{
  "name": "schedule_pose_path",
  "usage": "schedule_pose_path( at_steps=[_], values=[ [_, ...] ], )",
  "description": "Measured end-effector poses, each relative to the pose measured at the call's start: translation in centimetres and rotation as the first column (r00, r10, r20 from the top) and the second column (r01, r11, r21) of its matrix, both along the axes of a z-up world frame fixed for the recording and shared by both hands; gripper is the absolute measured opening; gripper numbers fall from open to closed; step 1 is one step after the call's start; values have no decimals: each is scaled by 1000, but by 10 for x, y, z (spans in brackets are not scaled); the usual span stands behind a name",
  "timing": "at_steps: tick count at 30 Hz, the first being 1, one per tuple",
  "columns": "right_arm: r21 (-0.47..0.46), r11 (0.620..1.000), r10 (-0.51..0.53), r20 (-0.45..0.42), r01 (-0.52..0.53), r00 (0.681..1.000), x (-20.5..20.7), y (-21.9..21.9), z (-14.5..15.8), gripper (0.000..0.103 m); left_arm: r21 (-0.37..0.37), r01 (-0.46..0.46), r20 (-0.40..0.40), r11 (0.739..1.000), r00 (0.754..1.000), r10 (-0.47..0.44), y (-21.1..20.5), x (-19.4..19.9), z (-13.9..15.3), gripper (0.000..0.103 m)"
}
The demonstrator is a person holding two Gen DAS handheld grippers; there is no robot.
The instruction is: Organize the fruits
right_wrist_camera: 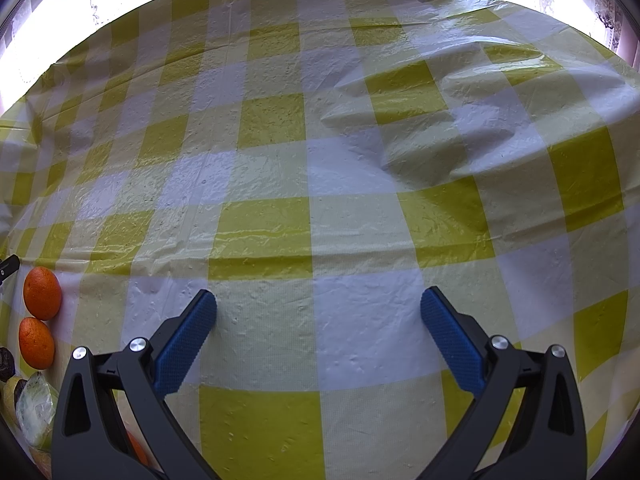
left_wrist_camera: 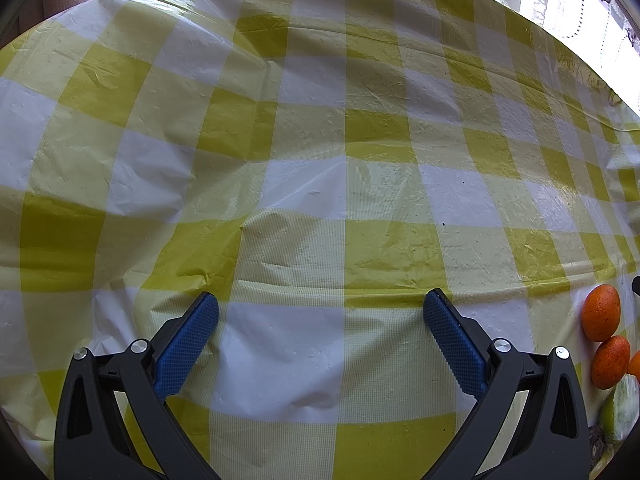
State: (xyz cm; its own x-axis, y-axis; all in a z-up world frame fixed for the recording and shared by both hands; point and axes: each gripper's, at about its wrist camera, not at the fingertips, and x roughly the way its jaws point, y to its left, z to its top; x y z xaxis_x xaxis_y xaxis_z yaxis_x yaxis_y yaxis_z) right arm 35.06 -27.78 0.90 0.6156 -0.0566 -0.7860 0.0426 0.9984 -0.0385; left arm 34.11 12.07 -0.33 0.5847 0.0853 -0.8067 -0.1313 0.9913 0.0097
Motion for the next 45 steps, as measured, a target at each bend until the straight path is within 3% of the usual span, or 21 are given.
schedule_pose_path(
  at_steps=[9, 11, 13, 15, 17, 19, 23, 25, 27, 30, 32, 35, 39, 45],
  values=[
    [-1, 1000, 0, 1, 0, 1000, 2, 1, 0, 102, -4, -8, -6, 1000, 1000, 8, 0, 9, 1, 99],
    [-2, 1000, 23, -6, -23, 1000, 1, 0, 0, 102, -8, -58, 29, 998, 998, 58, 2, -10, 20, 99],
    [25, 999, -28, -11, 29, 1000, -17, -6, 14, 102, -16, -58, 104, 998, 993, 59, -6, -55, 58, 99],
    [26, 999, -28, 67, 26, 997, -68, 1, 48, 102, -37, -24, 198, 999, 980, 31, -23, -127, 95, 99],
    [54, 998, 14, 86, -18, 996, -133, 18, 73, 102, -52, 4, 240, 999, 971, 8, -45, -206, 111, 99],
    [107, 991, 73, 84, -81, 994, -202, 40, 82, 102, -89, 40, 219, 995, 975, -20, -67, -276, 100, 99],
    [139, 982, 132, 2, -131, 991, -312, 85, 53, 102, -119, 27, 35, 993, 999, -23, -92, -355, 47, 99],
    [156, 979, 146, -73, -133, 987, -346, 102, 25, 102, -126, 28, -27, 992, 999, -31, -94, -370, 29, 99],
    [107, 983, 162, -87, -152, 983, -370, 119, 6, 102, -93, 40, -5, 995, 999, -41, -93, -382, 18, 99],
    [73, 987, 141, 20, -142, 990, -396, 124, 4, 102, -123, 33, 69, 992, 997, -24, -86, -390, -2, 99],
    [47, 989, 136, 75, -140, 988, -402, 130, -9, 102, -119, 23, 77, 993, 997, -13, -86, -390, -11, 99],
    [-57, 989, 141, 82, -136, 987, -400, 143, -11, 102, -116, 20, 81, 993, 997, -11, -86, -389, -6, 99],
    [19, 990, 141, 70, -143, 987, -391, 129, -10, 102, -94, 22, 79, 995, 997, -14, -90, -387, -1, 99],
    [42, 989, 136, 75, -139, 988, -391, 125, -10, 102, -83, 27, 62, 996, 998, -22, -92, -384, 3, 99]
  ],
)
